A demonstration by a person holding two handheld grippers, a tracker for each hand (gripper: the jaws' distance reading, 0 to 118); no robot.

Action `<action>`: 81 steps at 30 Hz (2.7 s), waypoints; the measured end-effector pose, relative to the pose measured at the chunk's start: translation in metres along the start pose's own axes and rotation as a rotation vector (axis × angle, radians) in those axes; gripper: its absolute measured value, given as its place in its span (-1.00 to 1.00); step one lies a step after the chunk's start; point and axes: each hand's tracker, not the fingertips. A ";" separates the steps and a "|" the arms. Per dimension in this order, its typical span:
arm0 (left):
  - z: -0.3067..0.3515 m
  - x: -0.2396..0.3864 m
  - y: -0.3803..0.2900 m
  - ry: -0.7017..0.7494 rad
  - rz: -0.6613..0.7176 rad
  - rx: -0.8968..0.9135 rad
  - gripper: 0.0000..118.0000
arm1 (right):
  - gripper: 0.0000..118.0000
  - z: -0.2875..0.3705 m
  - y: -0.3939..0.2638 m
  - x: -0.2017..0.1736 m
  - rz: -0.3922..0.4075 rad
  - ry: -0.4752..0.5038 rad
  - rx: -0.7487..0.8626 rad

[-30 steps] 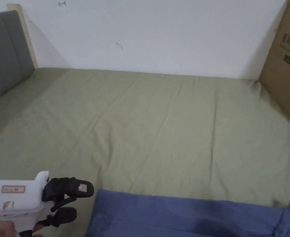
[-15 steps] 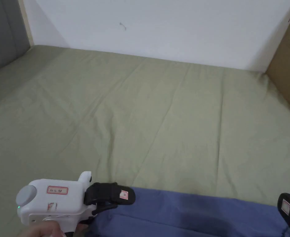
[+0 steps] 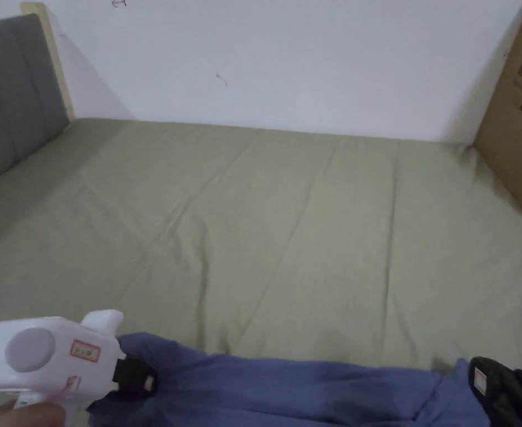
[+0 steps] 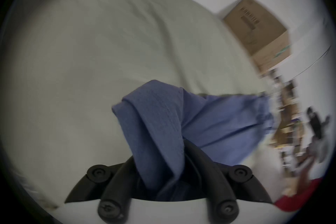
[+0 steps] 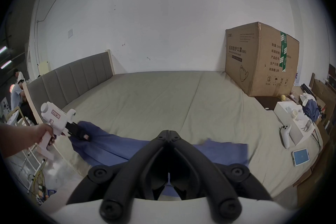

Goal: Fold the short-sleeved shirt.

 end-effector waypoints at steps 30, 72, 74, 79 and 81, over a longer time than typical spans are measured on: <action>0.005 0.154 0.029 -0.139 -0.017 0.011 0.93 | -1.00 0.013 -0.026 0.058 -0.174 -0.033 -0.090; -0.054 -0.023 0.000 -0.897 0.468 -0.058 1.00 | -1.00 -0.020 -0.012 0.031 -0.127 -0.007 -0.212; -0.080 -0.018 -0.006 -0.962 0.511 -0.105 1.00 | -1.00 -0.024 -0.012 0.026 -0.112 -0.005 -0.222; -0.126 0.040 0.004 -1.165 0.494 -0.154 1.00 | -1.00 -0.033 -0.012 0.013 -0.098 0.014 -0.252; -0.134 0.048 0.009 -1.086 0.432 -0.158 1.00 | -1.00 -0.035 -0.012 0.009 -0.090 0.019 -0.258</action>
